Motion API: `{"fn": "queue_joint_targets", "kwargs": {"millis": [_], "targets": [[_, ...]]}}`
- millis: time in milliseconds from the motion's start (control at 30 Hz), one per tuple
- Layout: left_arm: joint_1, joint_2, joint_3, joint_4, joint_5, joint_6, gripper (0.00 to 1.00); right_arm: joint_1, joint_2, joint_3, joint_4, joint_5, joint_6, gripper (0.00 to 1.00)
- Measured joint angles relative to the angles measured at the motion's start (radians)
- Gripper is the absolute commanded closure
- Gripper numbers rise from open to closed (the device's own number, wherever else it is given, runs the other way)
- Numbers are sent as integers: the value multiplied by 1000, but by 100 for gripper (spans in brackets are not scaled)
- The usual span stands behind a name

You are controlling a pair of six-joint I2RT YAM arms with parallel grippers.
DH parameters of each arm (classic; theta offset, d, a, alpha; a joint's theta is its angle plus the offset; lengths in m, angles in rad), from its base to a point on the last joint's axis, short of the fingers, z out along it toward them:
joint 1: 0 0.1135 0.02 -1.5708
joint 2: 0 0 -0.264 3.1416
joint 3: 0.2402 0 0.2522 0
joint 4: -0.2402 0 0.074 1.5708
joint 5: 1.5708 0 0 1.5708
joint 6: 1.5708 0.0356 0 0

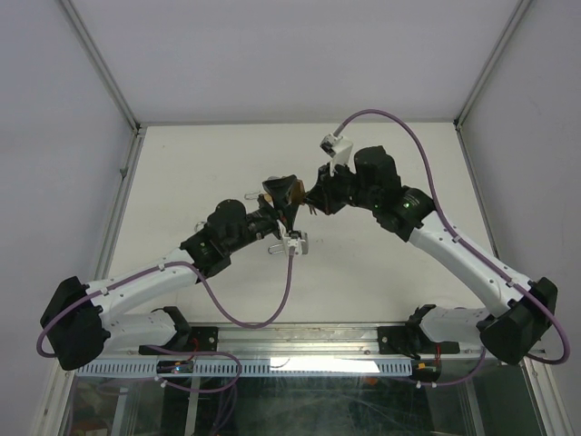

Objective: Unlock with the key

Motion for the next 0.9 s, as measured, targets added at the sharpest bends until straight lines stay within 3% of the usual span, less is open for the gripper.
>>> {"fn": "queue_joint_targets", "kwargs": {"millis": [667, 833, 900], "targets": [[27, 37, 0, 61, -11, 64, 100, 19, 116, 139, -86, 50, -70, 100], [27, 37, 0, 60, -6, 78, 100, 8, 118, 140, -87, -1, -61, 48], [24, 38, 0, 52, -2, 82, 100, -14, 112, 132, -73, -68, -46, 22]]}}
